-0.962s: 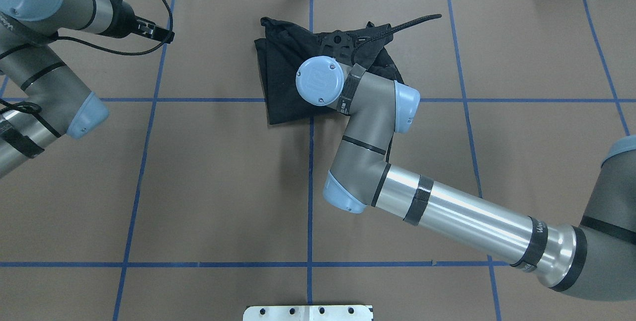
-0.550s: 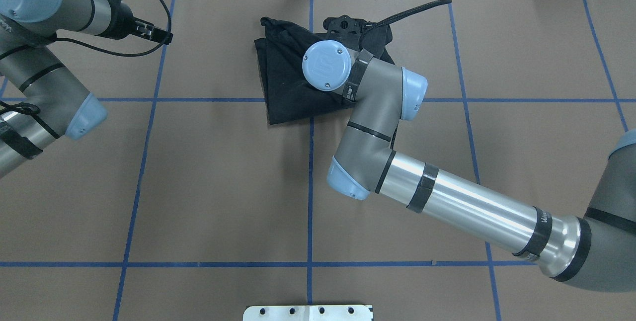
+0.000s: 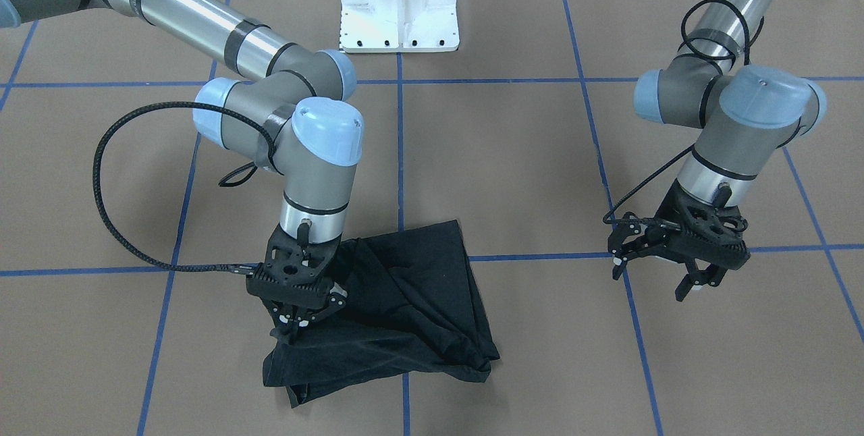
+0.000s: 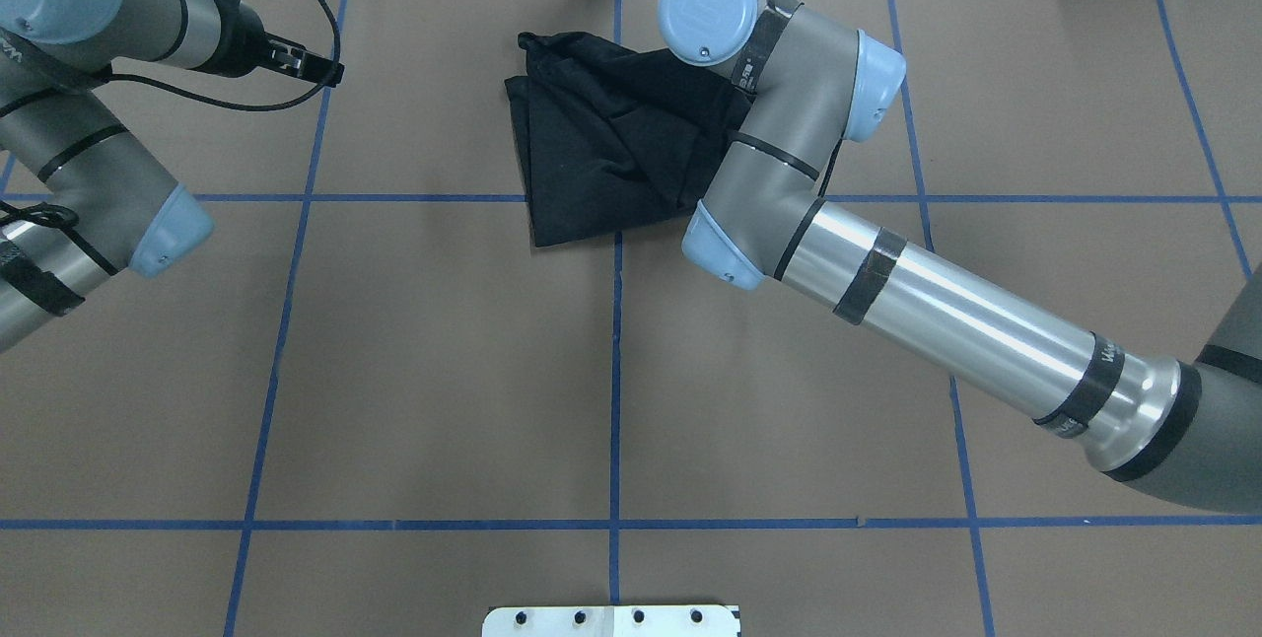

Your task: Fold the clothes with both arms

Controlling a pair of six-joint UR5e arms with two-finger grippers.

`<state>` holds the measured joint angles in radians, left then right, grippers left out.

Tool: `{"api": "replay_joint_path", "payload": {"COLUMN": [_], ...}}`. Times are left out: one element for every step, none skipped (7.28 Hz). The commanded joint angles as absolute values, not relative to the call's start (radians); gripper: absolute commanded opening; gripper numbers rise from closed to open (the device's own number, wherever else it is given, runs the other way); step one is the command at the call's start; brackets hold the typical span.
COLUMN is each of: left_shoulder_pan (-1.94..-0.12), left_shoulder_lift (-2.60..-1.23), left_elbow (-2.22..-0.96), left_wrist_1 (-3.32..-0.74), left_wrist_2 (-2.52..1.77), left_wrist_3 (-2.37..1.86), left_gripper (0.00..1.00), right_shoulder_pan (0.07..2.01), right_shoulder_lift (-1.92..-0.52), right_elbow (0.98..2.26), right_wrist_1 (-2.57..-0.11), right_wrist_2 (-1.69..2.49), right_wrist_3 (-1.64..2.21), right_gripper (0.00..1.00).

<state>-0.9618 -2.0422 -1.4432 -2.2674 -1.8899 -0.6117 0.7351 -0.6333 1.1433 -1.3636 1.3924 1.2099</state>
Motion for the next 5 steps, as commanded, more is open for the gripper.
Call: {"api": "replay_joint_path", "payload": {"left_shoulder_pan": [-0.962, -0.963, -0.963, -0.963, -0.963], "left_shoulder_lift": [-2.042, -2.042, -2.033, -2.031, -2.029], "left_elbow": [-1.457, -1.466, -1.476, -1.488, -1.494], "left_wrist_1": [-2.263, -2.261, -2.261, -2.257, -2.255], "left_wrist_2": [-1.890, -1.890, -1.888, -1.888, -1.887], "left_wrist_3": [-0.621, -0.621, -0.621, -0.621, -0.621], "left_gripper": [1.00, 1.00, 1.00, 1.00, 1.00], "right_shoulder_pan": [0.771, 0.772, 0.772, 0.770, 0.770], "right_shoulder_lift": [-0.571, -0.571, -0.569, -0.569, -0.566], "right_elbow": [0.973, 0.939, 0.887, 0.882, 0.887], "right_wrist_1": [-1.205, -1.156, -1.069, -1.056, -1.055], "right_wrist_2": [1.378, 1.335, 1.312, 1.305, 1.316], "right_wrist_3": [1.207, 1.209, 1.209, 1.206, 1.207], "right_gripper": [0.00, 0.00, 0.00, 0.99, 1.00]}}
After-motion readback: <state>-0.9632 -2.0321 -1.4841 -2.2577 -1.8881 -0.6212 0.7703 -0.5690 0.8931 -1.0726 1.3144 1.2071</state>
